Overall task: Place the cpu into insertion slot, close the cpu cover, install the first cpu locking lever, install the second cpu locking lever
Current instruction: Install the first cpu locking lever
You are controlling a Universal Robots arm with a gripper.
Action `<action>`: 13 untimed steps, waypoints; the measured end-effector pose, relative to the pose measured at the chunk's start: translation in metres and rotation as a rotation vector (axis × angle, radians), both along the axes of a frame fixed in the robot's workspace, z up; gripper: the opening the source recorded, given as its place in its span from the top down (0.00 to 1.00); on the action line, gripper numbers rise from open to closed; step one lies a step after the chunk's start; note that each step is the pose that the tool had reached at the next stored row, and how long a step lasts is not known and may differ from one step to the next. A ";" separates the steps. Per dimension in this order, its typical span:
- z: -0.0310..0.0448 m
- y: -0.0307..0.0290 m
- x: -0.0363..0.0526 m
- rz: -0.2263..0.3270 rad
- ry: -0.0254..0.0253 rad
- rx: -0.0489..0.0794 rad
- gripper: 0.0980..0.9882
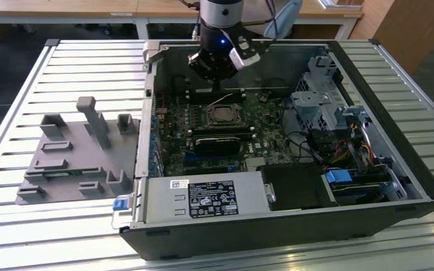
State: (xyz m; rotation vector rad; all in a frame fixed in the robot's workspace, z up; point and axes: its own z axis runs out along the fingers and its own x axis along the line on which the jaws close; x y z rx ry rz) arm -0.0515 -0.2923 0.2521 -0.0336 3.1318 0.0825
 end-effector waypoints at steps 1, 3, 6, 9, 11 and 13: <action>-0.0002 0.0000 0.0017 0.000 0.0002 0.001 0.98; -0.0003 -0.0003 0.0026 0.000 0.0001 0.005 0.98; -0.0004 -0.0018 0.0026 0.000 -0.0007 0.042 0.98; -0.0023 -0.0018 0.0027 0.000 -0.0076 0.048 0.98; -0.0049 -0.0019 0.0027 0.000 -0.0097 0.047 0.98; -0.0081 -0.0019 0.0029 0.000 -0.0112 0.048 0.98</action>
